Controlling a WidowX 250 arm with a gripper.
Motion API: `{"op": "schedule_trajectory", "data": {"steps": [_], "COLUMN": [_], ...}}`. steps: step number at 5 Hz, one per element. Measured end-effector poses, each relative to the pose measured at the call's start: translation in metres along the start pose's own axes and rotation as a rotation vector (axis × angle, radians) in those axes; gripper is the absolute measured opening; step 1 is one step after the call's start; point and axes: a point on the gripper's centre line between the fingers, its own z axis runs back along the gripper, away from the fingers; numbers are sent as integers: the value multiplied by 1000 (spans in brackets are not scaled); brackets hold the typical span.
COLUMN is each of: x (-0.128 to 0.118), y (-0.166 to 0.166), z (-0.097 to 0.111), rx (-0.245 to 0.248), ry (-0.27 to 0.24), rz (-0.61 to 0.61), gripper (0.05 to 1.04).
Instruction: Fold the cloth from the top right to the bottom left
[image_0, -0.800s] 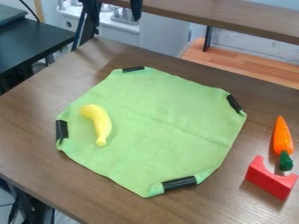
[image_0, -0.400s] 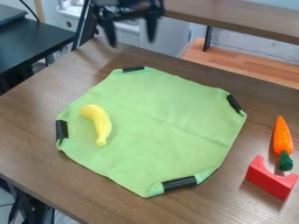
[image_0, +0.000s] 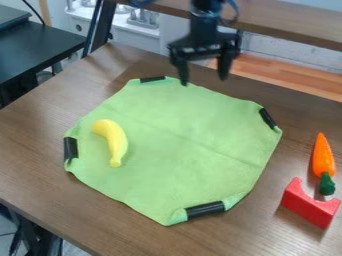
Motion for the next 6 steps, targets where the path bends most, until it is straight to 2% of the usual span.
{"op": "schedule_trajectory", "data": {"steps": [2,3,4,5,6], "x": [-6,-15,-21,-24,-19], "y": [-71,-90,-102,-107,-108], "z": [-33,-40,-44,-55,-60], "rx": [-6,-4,-15,-3,-5], "ry": [-35,-20,-14,-20,-60], "rz": [-39,-56,-59,-65,-57], "gripper": [999,999,999,999,999]}}
